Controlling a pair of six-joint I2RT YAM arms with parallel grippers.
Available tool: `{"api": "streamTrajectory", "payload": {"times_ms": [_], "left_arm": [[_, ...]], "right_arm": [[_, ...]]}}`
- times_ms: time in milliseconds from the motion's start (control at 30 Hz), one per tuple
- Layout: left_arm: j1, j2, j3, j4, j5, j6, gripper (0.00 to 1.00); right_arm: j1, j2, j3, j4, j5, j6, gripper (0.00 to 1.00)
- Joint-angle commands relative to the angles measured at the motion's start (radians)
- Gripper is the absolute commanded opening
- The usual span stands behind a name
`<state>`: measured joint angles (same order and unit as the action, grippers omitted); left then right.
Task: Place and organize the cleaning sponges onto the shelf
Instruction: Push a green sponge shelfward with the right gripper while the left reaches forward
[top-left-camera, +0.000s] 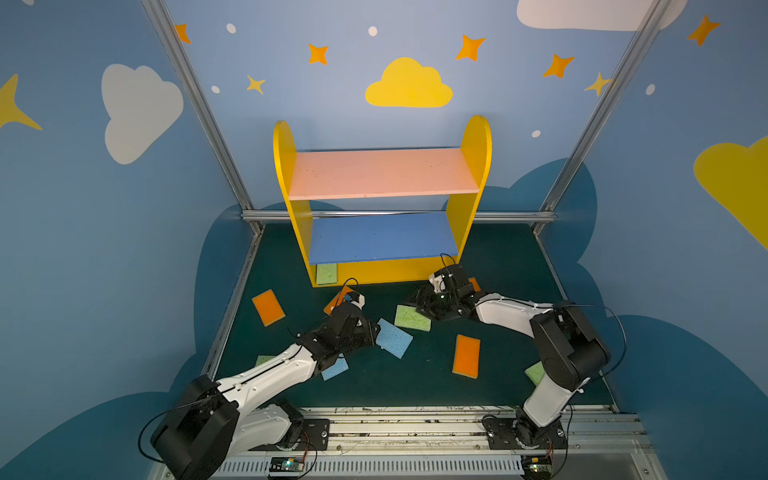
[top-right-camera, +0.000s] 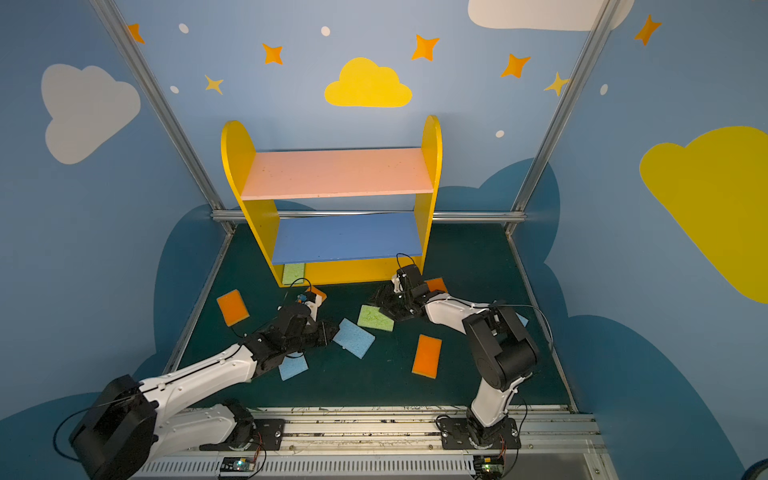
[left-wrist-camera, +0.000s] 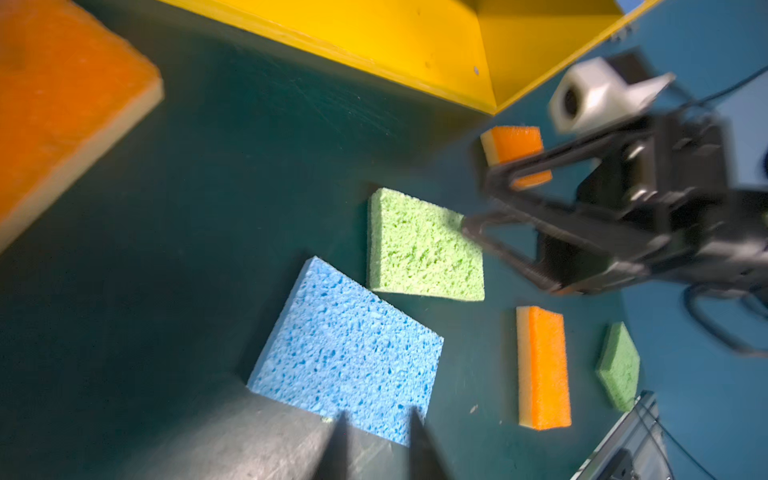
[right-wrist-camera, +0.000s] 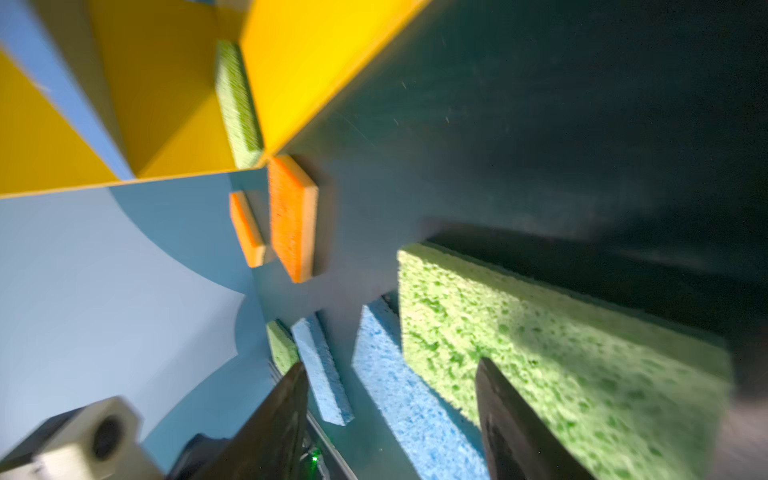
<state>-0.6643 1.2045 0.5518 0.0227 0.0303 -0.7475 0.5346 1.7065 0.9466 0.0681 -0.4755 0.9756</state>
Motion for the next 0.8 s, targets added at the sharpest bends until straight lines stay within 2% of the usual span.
{"api": "streamTrajectory", "payload": {"times_ms": [0,200,367,667,767], "left_arm": [[-0.024,0.065,0.083,-0.005,0.012,0.045,0.03],[-0.043,0.193,0.16,0.02,0.054,0.056,0.03],[-0.081,0.315,0.222,0.035,0.079,0.054,0.03],[-0.085,0.48,0.29,0.054,0.135,0.045,0.03],[-0.08,0.52,0.314,0.047,0.141,0.048,0.03]], "right_arm": [[-0.064,-0.073,0.014,-0.078,-0.022,-0.07,0.58],[-0.161,-0.104,0.032,-0.198,-0.068,-0.187,0.58],[-0.21,-0.073,0.04,-0.2,-0.109,-0.228,0.6],[-0.221,0.041,0.106,-0.186,-0.167,-0.281,0.62],[-0.222,0.091,0.141,-0.208,-0.181,-0.313,0.59]]}}
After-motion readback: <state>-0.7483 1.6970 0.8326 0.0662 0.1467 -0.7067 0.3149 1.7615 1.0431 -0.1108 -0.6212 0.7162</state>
